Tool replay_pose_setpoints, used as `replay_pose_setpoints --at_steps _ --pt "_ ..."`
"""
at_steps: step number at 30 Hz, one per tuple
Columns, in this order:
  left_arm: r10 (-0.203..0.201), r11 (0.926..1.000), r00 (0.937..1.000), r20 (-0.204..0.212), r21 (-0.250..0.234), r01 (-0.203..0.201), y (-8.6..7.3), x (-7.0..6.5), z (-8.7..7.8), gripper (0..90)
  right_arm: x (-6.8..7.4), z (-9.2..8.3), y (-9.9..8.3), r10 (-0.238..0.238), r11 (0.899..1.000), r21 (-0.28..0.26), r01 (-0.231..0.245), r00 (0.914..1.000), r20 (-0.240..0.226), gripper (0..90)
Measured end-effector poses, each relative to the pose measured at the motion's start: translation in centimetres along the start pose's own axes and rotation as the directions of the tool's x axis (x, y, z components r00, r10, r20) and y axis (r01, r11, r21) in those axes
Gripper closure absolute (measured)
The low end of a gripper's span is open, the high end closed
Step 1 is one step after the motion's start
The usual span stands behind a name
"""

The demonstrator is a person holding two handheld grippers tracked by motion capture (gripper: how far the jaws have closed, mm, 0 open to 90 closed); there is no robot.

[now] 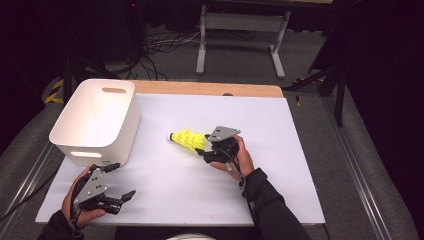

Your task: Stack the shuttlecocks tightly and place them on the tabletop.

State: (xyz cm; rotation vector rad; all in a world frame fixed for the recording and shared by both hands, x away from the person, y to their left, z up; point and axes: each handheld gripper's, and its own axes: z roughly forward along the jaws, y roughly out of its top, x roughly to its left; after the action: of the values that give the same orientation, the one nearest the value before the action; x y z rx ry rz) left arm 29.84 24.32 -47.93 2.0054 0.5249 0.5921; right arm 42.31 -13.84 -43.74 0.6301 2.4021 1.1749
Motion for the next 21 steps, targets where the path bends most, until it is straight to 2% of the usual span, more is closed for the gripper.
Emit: replay_pose_setpoints --at_steps 4,6,11,12,14,21 --pt "0.003 1.0000 1.0000 -0.001 -0.001 -0.003 0.0 -0.1 -0.1 4.8 0.2 0.2 -0.4 0.024 0.999 0.024 -0.023 0.9994 -0.024 50.3" --pt "0.009 1.0000 1.0000 -0.002 0.000 -0.009 0.1 -0.1 -0.2 4.9 0.1 0.8 -0.6 0.021 0.998 0.059 -0.020 0.9997 -0.011 61.8" --pt "0.002 1.0000 1.0000 0.003 -0.001 -0.002 0.0 0.0 -0.1 4.9 -0.2 1.5 -0.8 0.042 0.997 0.059 -0.040 0.9986 -0.031 82.3" --pt "0.003 1.0000 1.0000 0.002 0.000 -0.003 0.0 0.1 -0.1 4.9 -0.2 1.5 -0.8 0.042 0.997 0.059 -0.040 0.9986 -0.031 82.3" --pt "0.001 1.0000 1.0000 0.004 0.001 -0.001 0.0 0.1 0.0 4.9 -0.1 1.8 -0.7 0.041 0.998 0.053 -0.039 0.9985 -0.035 89.1" --pt "0.004 1.0000 0.9999 0.012 0.001 -0.004 0.0 0.0 0.0 5.0 0.1 2.1 -0.4 0.022 0.999 0.044 -0.020 0.9987 -0.045 90.0"
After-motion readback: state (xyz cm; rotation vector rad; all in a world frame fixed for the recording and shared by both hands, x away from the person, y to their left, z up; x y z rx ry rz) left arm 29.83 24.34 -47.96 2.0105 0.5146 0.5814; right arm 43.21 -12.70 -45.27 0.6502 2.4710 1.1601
